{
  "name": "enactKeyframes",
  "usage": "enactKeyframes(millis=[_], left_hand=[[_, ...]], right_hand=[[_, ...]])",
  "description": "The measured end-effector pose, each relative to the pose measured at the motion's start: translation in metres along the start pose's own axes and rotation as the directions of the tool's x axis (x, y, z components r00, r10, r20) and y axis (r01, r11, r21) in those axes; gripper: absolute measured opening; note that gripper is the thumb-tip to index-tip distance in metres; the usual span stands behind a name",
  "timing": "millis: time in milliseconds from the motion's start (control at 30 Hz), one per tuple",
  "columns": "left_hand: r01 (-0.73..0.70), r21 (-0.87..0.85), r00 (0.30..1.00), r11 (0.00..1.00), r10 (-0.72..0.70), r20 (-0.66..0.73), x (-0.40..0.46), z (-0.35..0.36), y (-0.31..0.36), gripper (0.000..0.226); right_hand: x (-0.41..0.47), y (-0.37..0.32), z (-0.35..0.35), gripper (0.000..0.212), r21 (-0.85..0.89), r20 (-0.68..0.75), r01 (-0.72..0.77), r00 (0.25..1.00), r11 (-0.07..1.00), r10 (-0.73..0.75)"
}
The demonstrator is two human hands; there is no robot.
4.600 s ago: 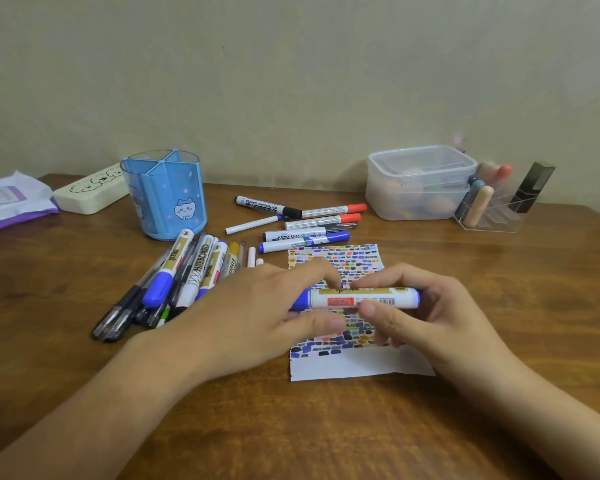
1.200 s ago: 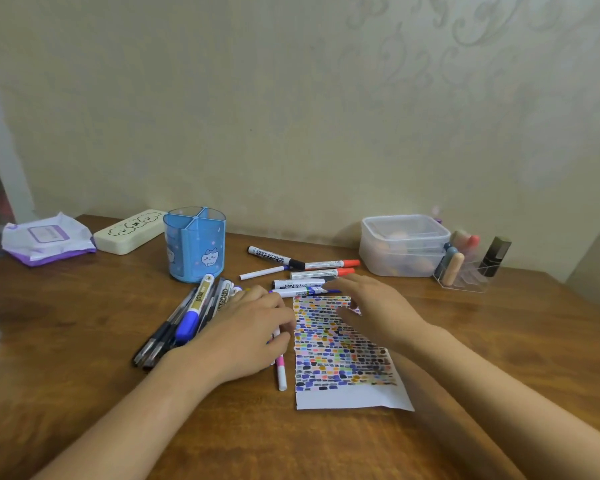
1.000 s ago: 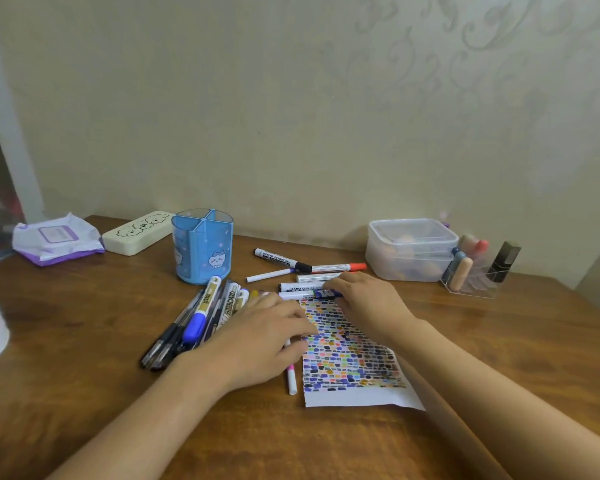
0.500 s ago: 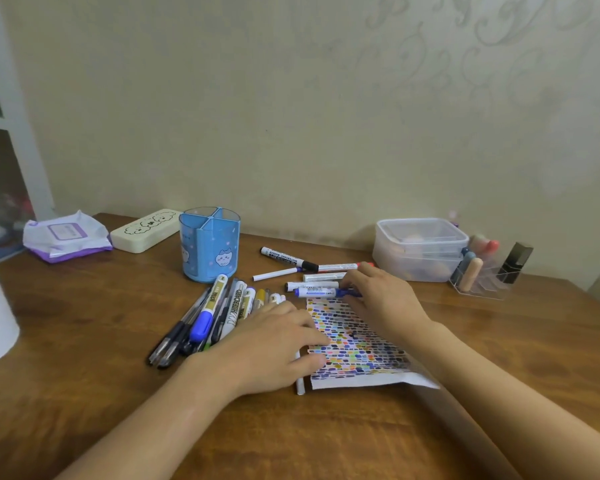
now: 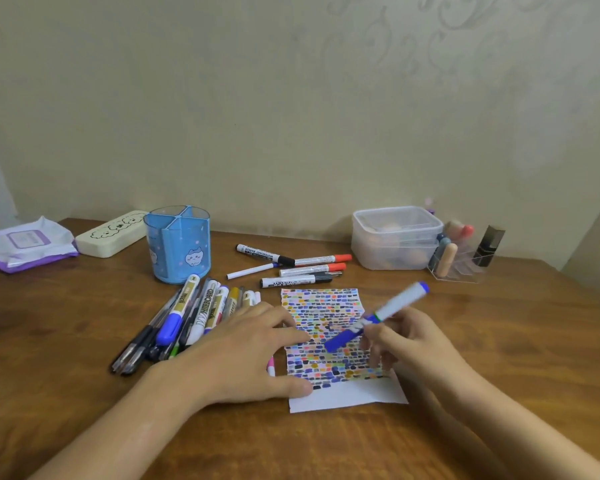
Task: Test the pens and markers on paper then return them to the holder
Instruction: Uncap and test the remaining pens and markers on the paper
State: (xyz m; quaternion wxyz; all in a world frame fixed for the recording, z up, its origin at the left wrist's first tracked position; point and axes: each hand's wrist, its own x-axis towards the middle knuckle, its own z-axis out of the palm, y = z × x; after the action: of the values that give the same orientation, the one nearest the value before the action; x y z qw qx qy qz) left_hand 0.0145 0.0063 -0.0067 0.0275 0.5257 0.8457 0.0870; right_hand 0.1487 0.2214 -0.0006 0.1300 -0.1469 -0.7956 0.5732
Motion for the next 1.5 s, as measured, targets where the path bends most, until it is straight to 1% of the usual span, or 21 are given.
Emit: enactKeyframes(millis=[100,167,233,333,500,567,633,733,867,1000,1067,1167,1300,1400,1500], left_hand=[[-0.033,-0.023,0.998,0.999,0.032,-0.046,0.001,0.001,0.004,0.069],[-0.058,-0.016,0.990,0.998,0.056,-0.130,0.003,0.002,0.007,0.066],[-0.076,-0.018,0.976,0.997,0.071,-0.207,0.004,0.004,0.012,0.066],[-0.117,-0.058,0.960,0.991,0.098,-0.261,0.006,0.008,0.019,0.059],[-0.187,-0.096,0.925,0.978,0.143,-0.352,0.004,0.013,0.030,0.038],[-0.186,-0.131,0.938,0.974,0.136,-0.320,0.003,0.012,0.034,0.035],[-0.165,-0.151,0.954,0.975,0.119,-0.274,0.003,0.012,0.036,0.035],[-0.133,-0.207,0.971,0.969,0.085,-0.222,0.002,0.010,0.039,0.032],[-0.121,-0.278,0.983,0.953,0.076,-0.166,0.000,0.009,0.045,0.036],[-0.136,-0.251,0.980,0.958,0.093,-0.177,0.001,0.012,0.048,0.031],[-0.146,-0.265,0.974,0.953,0.092,-0.206,0.002,0.013,0.046,0.032],[-0.145,-0.294,0.969,0.945,0.076,-0.234,0.003,0.013,0.041,0.038],[-0.143,-0.343,0.979,0.928,0.080,-0.190,0.004,0.007,0.039,0.039],[-0.129,-0.386,0.987,0.913,0.080,-0.141,0.004,0.003,0.039,0.040],[-0.129,-0.445,0.988,0.886,0.076,-0.134,0.003,0.001,0.039,0.037]], right_hand=[[-0.008,0.003,0.003,0.011,0.031,0.018,0.032,0.999,0.999,-0.032],[-0.012,0.002,0.003,0.012,0.049,0.028,0.073,0.997,0.996,-0.074],[-0.016,0.000,0.004,0.012,0.106,0.042,0.095,0.994,0.990,-0.100],[-0.021,-0.001,0.009,0.025,0.186,0.076,0.065,0.994,0.980,-0.080],[-0.025,0.000,0.013,0.021,0.209,0.102,0.071,0.990,0.975,-0.094],[-0.025,0.002,0.014,0.021,0.218,0.077,0.081,0.992,0.973,-0.100],[-0.026,0.002,0.015,0.025,0.209,0.056,0.100,0.992,0.973,-0.114],[-0.027,0.003,0.017,0.023,0.165,0.070,0.123,0.988,0.979,-0.136],[-0.028,0.001,0.020,0.027,0.173,0.080,0.133,0.986,0.976,-0.149],[-0.028,0.004,0.020,0.034,0.133,0.080,0.184,0.977,0.974,-0.195],[-0.028,0.005,0.022,0.039,0.116,0.078,0.202,0.974,0.972,-0.212],[-0.026,0.006,0.021,0.040,0.112,0.079,0.200,0.975,0.973,-0.209],[-0.028,0.003,0.020,0.037,0.116,0.119,0.195,0.971,0.974,-0.209],[-0.029,0.001,0.018,0.031,0.118,0.145,0.206,0.964,0.971,-0.222],[-0.030,0.000,0.017,0.031,0.114,0.161,0.217,0.959,0.969,-0.234]])
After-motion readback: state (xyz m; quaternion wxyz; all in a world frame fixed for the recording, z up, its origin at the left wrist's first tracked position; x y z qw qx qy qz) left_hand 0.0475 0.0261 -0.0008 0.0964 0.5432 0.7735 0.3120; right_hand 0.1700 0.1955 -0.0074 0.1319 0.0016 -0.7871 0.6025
